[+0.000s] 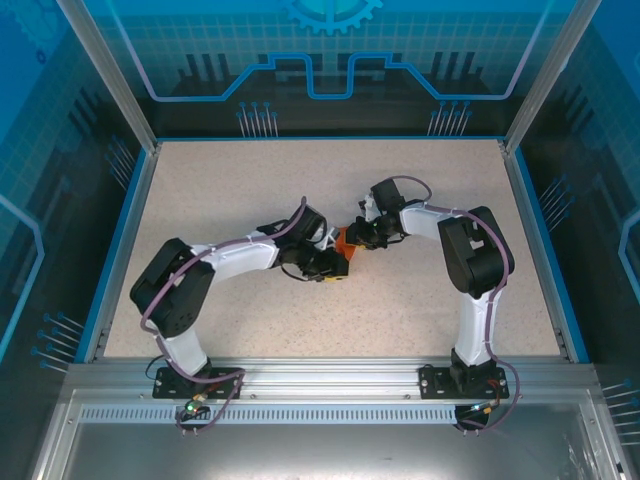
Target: Fold a paper plane with a square sheet of paper (fold left side to right side)
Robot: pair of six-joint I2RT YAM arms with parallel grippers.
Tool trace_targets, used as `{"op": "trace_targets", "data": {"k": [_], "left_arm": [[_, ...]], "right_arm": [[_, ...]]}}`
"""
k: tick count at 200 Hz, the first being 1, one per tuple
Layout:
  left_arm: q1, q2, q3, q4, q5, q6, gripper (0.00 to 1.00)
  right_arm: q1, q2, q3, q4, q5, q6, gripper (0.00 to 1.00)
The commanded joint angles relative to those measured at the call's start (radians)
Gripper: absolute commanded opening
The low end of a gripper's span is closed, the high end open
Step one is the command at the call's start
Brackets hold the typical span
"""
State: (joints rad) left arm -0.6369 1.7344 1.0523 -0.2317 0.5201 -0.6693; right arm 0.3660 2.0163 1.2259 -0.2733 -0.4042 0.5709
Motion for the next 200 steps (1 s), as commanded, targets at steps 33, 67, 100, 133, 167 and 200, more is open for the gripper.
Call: {"op": "trace_targets", "data": {"k": [33, 67, 100, 133, 167, 200], "left_arm": [[0.009, -0.062, 0.06, -0.096, 0.003, 0.04, 0.3], [0.01, 0.016, 0.086, 0.001, 0.054, 0.012, 0.28], [0.011, 0.129, 0.136, 0.061, 0.082, -0.01, 0.26], [0.01, 0.194, 0.161, 0.058, 0.078, -0.002, 0.25], [0.011, 0.209, 0.137, 0.061, 0.057, -0.004, 0.26], [0.014, 0.211, 0.112, 0.064, 0.039, -0.007, 0.26]], "right_arm": [[0.01, 0.052, -0.015, -0.085, 0.049, -0.018, 0.26], [0.01, 0.052, -0.017, -0.081, 0.046, -0.017, 0.26], [0.01, 0.05, -0.02, -0.082, 0.048, -0.018, 0.26], [0.01, 0.05, -0.02, -0.083, 0.045, -0.018, 0.26], [0.01, 0.051, -0.02, -0.083, 0.047, -0.018, 0.26], [0.011, 0.052, -0.019, -0.084, 0.05, -0.02, 0.26]]}}
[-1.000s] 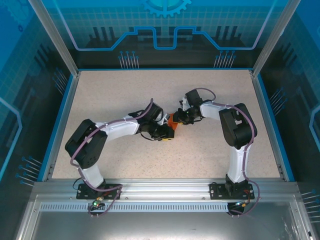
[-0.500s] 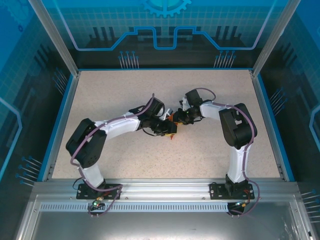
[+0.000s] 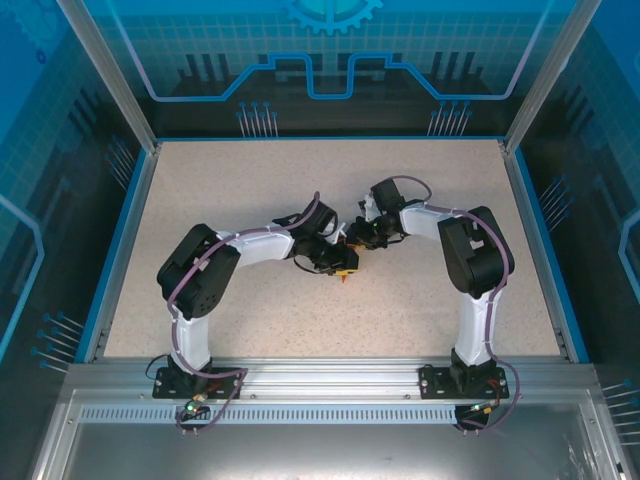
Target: Fold a paper plane with a square sheet of paper (fold left side to right side)
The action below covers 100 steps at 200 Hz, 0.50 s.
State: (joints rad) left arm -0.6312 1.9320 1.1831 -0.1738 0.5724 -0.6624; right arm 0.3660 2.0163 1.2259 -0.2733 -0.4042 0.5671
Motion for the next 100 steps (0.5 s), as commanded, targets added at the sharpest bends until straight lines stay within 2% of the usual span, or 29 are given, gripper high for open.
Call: {"op": "trace_targets", "data": {"k": [1, 100], "left_arm": [[0.007, 0.013, -0.021, 0.006, -0.014, -0.014, 0.26], [0.014, 0.034, -0.079, 0.03, -0.027, -0.031, 0.26]], "right_arm": [[0.011, 0.052, -0.019, -0.084, 0.05, -0.016, 0.26], [0.01, 0.052, -0.016, -0.091, 0.051, -0.017, 0.26]]}}
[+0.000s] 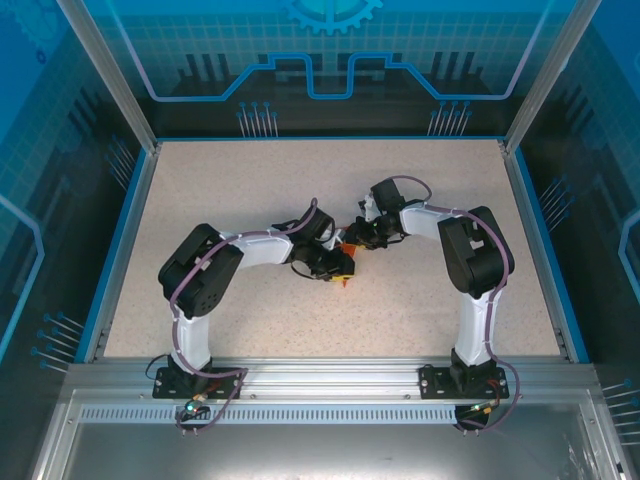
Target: Fold a paper plane with a square sheet of paper (fold left side to right side)
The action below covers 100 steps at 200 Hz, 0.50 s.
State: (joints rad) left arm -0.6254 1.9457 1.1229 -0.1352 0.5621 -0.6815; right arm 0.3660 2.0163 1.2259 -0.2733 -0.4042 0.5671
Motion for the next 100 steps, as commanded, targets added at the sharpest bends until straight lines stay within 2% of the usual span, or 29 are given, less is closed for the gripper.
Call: {"op": "trace_targets", "data": {"k": [1, 100], "left_arm": [[0.009, 0.021, -0.018, -0.009, -0.017, -0.012, 0.26], [0.011, 0.021, -0.027, -0.004, -0.009, -0.007, 0.27]], "right_arm": [[0.01, 0.052, -0.016, -0.092, 0.051, -0.017, 0.26], [0.01, 0.053, -0.017, -0.09, 0.049, -0.015, 0.26]]}}
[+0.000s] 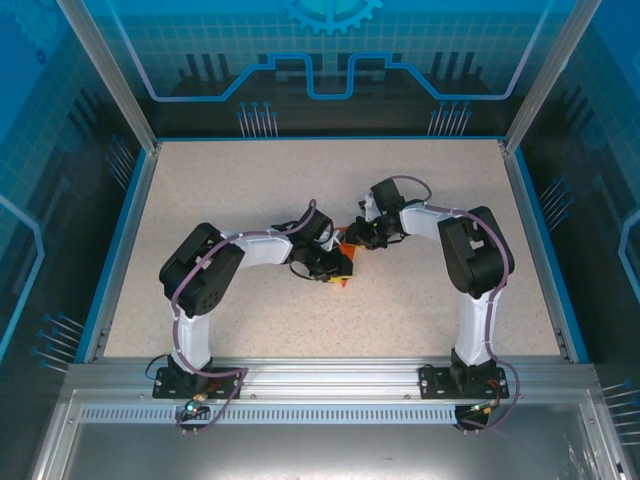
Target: Fold a paper plane with a square sheet of paper (fold left side to right side)
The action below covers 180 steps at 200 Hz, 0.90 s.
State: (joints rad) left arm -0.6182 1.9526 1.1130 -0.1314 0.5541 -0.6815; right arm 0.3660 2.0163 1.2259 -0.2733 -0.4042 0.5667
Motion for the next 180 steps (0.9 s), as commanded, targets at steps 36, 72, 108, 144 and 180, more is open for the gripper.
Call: {"op": "trace_targets", "data": {"k": [36, 72, 108, 144, 180], "left_arm": [[0.001, 0.023, -0.017, 0.029, 0.029, -0.019, 0.29], [-0.004, 0.032, -0.025, 0.101, 0.068, -0.05, 0.3], [-0.002, -0.014, -0.044, 0.14, 0.073, -0.056, 0.34], [-0.001, -0.054, -0.04, 0.129, 0.067, -0.041, 0.36], [0.004, -0.056, -0.051, 0.164, 0.082, -0.049, 0.38]], "right_arm": [[0.011, 0.057, -0.017, -0.088, 0.046, -0.016, 0.26], [0.01, 0.057, -0.017, -0.086, 0.045, -0.015, 0.26], [0.01, 0.055, -0.019, -0.088, 0.045, -0.015, 0.26], [0.01, 0.059, -0.016, -0.087, 0.043, -0.016, 0.26], [0.01, 0.056, -0.019, -0.087, 0.045, -0.018, 0.26]]}}
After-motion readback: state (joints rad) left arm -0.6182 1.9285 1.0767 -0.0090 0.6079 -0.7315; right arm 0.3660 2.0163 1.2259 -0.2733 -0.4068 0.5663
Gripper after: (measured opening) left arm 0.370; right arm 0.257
